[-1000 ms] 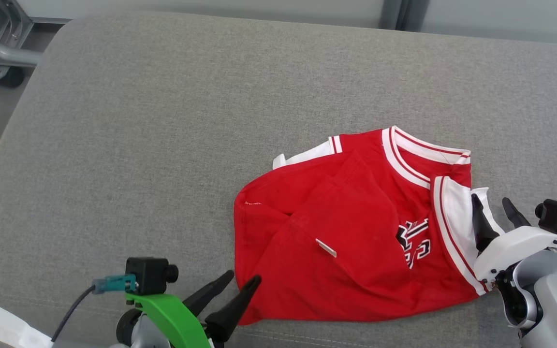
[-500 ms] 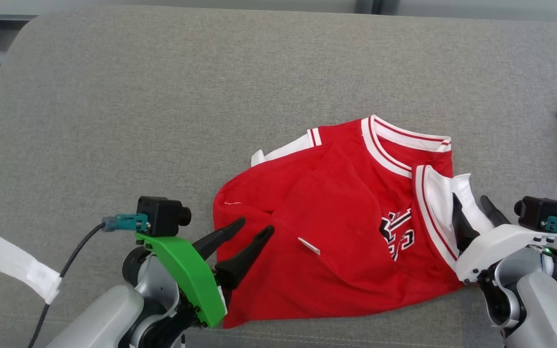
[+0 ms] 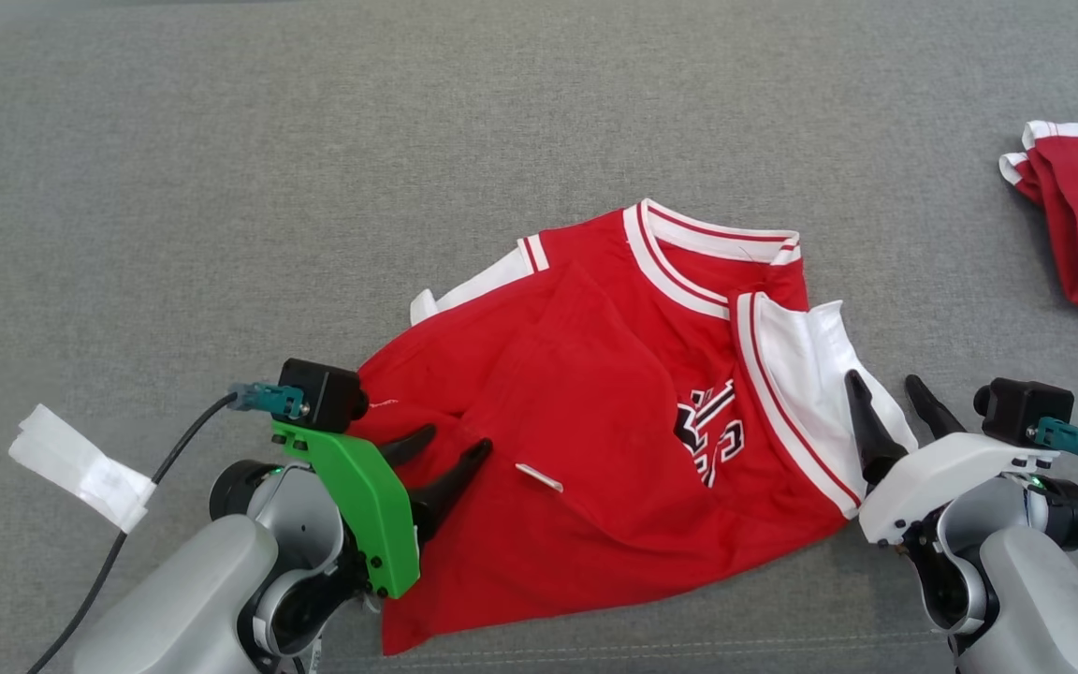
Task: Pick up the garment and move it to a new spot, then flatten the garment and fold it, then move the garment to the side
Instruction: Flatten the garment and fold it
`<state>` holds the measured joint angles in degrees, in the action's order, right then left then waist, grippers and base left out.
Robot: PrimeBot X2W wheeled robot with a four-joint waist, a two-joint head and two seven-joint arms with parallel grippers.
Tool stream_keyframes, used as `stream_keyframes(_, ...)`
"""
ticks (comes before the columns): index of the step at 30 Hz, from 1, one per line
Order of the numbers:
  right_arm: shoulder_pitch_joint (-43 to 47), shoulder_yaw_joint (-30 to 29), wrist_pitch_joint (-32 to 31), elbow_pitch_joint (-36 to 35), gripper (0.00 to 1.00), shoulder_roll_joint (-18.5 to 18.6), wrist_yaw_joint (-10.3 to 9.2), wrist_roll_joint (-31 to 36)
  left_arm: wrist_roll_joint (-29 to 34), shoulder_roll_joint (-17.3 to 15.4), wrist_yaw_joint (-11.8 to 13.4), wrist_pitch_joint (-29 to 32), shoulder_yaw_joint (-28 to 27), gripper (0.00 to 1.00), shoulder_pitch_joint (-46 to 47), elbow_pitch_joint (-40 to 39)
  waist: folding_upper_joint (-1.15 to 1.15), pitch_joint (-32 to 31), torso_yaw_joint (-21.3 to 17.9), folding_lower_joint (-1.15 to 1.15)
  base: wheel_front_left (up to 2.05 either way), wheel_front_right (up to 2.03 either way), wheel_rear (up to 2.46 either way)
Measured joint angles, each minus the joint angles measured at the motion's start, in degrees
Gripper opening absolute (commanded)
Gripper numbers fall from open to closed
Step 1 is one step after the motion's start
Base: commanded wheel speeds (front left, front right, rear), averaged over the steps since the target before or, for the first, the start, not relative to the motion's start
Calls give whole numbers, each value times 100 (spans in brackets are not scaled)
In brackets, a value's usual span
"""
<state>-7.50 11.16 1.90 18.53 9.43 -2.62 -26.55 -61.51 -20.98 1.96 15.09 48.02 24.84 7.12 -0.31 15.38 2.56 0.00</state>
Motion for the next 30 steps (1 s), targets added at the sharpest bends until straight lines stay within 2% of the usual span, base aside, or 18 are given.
stream_keyframes(7, 11, -82, 15, 11, 100, -3, -48, -4, 49, 177, -165, 54, 80, 100, 139, 361, 0, 66, -168, 0, 0, 0, 0)
stream_keyframes(9, 13, -104, 48, 33, 100, -1, -49, -7, 49, 236, -257, 56, 118, 91, 174, 447, 0, 53, -166, 0, 0, 0, 0)
stream_keyframes(12, 57, -135, 58, 40, 100, 0, -52, -14, 41, 292, -307, 57, 155, 85, 230, 552, 0, 19, -140, 0, 0, 0, 0)
stream_keyframes(15, 114, -136, 58, 62, 100, -2, -58, -14, 41, 405, -356, 55, 172, 69, 252, 664, 0, -15, -103, 0, 0, 0, 0)
stream_keyframes(17, 114, -135, 58, 63, 100, -2, -58, -14, 41, 415, -404, 54, 179, 49, 264, 738, 0, -39, -75, 0, 0, 0, 0)
stream_keyframes(18, 113, -124, 58, 63, 100, -3, -58, -14, 41, 414, -405, 48, 171, 42, 274, 764, 0, -49, -62, 0, 0, 0, 0)
stream_keyframes(19, 113, -115, 58, 63, 100, -5, -58, -14, 37, 415, -415, 48, 168, 28, 281, 786, 0, -57, -53, 0, 0, 0, 0)
stream_keyframes(21, 113, -108, 58, 63, 100, -9, -58, -14, 26, 437, -475, 48, 171, 10, 286, 854, 0, -69, -42, 0, 0, 0, 0)
stream_keyframes(22, 113, -108, 58, 63, 100, -8, -58, -14, 26, 465, -486, 46, 171, 10, 287, 889, 0, -75, -37, 0, 0, 0, 0)
stream_keyframes(24, 114, -108, 58, 64, 100, -7, -58, -14, 26, 535, -504, 41, 179, 0, 290, 916, 0, -87, -26, 0, 0, 0, 0)
stream_keyframes(30, 114, -155, 60, 62, 100, 35, -63, -14, 48, 572, -561, -112, 167, 0, 466, 901, 0, -123, 32, 0, 0, 0, 0)
